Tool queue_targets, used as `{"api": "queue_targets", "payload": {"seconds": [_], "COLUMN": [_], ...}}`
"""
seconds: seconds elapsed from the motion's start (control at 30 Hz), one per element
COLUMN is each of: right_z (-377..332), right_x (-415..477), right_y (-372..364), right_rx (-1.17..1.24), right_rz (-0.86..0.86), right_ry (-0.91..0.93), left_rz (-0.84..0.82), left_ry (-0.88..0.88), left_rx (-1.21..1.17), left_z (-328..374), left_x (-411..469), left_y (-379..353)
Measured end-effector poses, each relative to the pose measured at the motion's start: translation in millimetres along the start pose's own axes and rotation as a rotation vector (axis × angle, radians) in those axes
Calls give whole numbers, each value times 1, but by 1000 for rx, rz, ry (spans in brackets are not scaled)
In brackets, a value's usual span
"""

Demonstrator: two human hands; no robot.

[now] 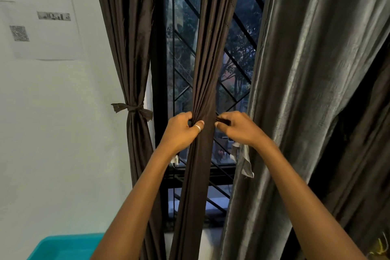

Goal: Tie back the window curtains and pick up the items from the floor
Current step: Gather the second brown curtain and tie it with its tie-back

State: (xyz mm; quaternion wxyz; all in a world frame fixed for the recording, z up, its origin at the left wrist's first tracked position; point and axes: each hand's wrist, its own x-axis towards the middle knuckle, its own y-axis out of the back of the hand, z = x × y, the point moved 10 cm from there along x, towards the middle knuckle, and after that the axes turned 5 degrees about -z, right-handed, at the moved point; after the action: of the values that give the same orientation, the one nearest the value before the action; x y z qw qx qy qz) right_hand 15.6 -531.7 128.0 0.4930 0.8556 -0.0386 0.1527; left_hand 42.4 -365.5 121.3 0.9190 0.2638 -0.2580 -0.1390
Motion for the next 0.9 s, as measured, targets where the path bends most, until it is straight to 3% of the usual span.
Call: {"api": "queue_targets", "payload": {"seconds": [0.13, 0.23, 0.37, 0.53, 0.63, 0.9], "right_z": [2, 7, 12, 20, 21, 13], "right_x": [-5, -14, -26, -40, -45, -62], "right_y": [8, 14, 8, 6, 8, 17], "right_rx": [-59, -50, 133, 369, 491, 334], "right_rz": [124, 234, 302, 332, 330, 337], "right_ry": [-61, -153, -228, -262, -240, -211], "left_rz": [192, 248, 109, -191, -236, 55], "left_ry": [-30, -44, -21, 2, -4, -39], "left_rx": [73, 70, -93, -332, -365, -117], "left_z": [8, 16, 16, 18, 19, 30], "left_x": [-3, -9, -6, -9, -11, -11], "left_y": [10, 6, -18, -48, -52, -36]}}
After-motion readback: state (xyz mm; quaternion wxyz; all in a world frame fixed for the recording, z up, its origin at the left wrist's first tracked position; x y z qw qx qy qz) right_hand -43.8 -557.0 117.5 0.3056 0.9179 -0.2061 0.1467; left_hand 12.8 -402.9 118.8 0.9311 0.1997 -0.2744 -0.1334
